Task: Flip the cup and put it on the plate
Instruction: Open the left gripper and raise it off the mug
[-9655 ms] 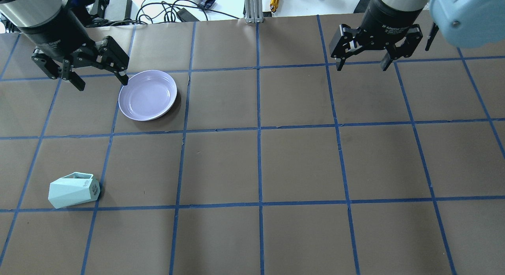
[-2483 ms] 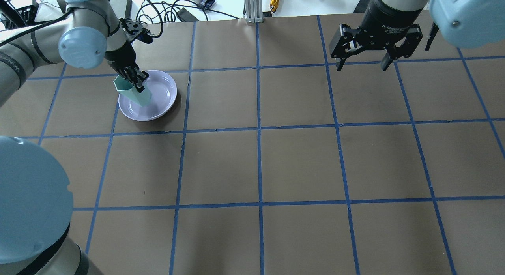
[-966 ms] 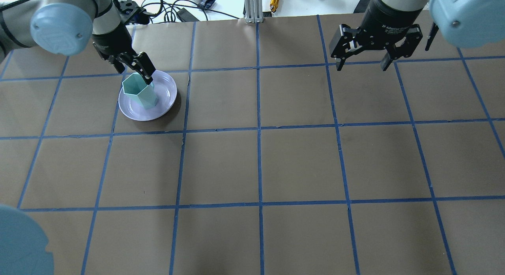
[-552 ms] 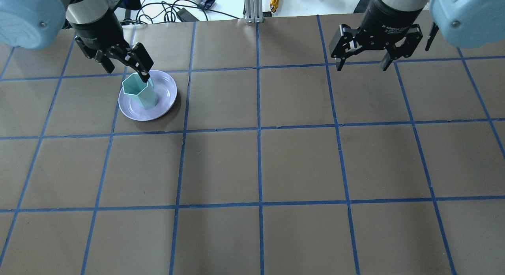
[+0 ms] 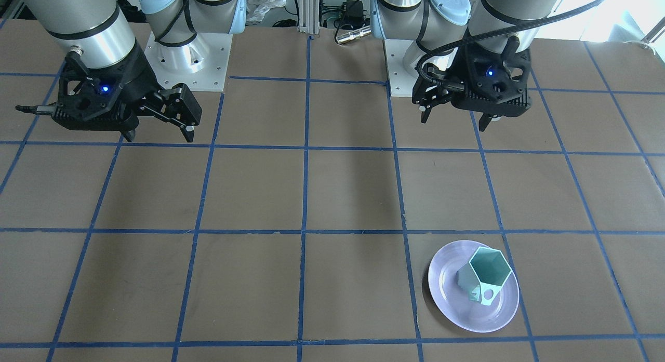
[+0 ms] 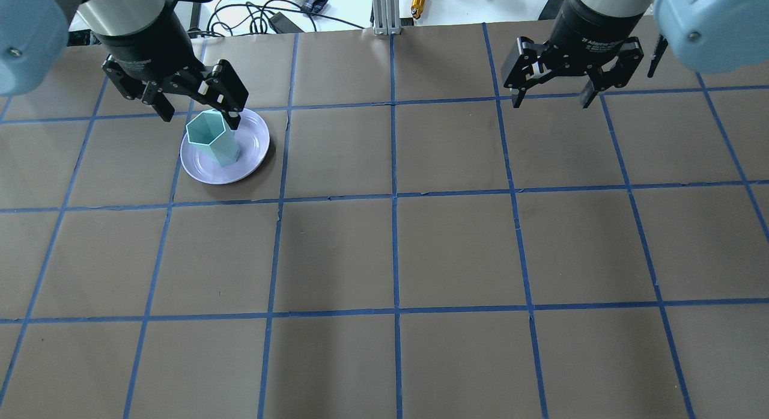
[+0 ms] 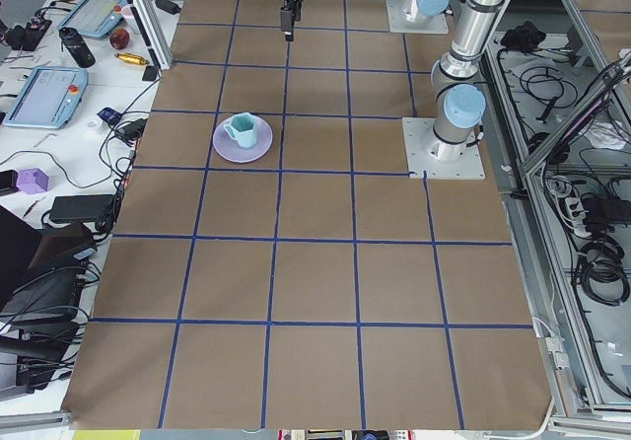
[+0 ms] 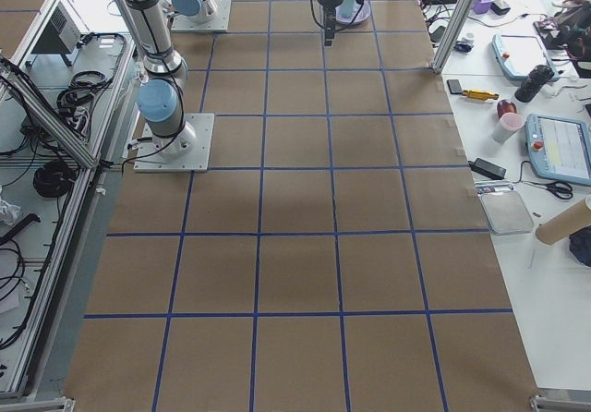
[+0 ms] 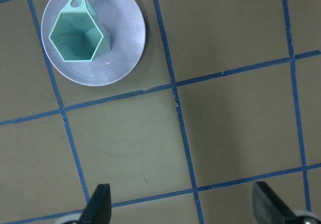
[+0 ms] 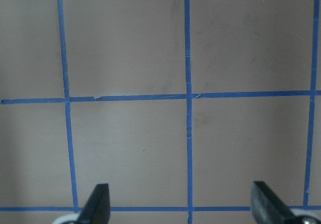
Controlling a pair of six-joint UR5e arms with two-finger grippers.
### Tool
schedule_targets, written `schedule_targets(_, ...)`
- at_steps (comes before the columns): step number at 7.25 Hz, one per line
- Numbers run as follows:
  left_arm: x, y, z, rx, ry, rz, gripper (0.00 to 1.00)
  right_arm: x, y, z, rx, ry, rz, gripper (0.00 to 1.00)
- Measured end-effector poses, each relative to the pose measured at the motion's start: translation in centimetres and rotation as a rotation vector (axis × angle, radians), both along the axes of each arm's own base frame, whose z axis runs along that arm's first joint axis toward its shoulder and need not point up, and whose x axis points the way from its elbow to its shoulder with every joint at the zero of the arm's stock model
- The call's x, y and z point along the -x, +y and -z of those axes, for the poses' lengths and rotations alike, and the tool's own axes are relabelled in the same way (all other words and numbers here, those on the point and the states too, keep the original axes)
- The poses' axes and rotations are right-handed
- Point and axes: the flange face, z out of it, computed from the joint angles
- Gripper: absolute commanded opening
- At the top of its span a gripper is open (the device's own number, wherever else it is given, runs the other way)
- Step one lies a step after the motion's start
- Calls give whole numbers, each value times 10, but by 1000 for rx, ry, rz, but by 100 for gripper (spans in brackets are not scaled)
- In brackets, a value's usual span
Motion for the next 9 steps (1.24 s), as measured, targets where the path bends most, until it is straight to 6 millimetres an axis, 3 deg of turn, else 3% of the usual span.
schedule_targets(4, 19, 21, -13, 0, 22, -56, 100, 0, 0, 0, 0, 0, 0, 100)
schedule_targets(9, 16, 8, -15, 15, 25, -71, 100, 0, 0, 0, 0, 0, 0, 100)
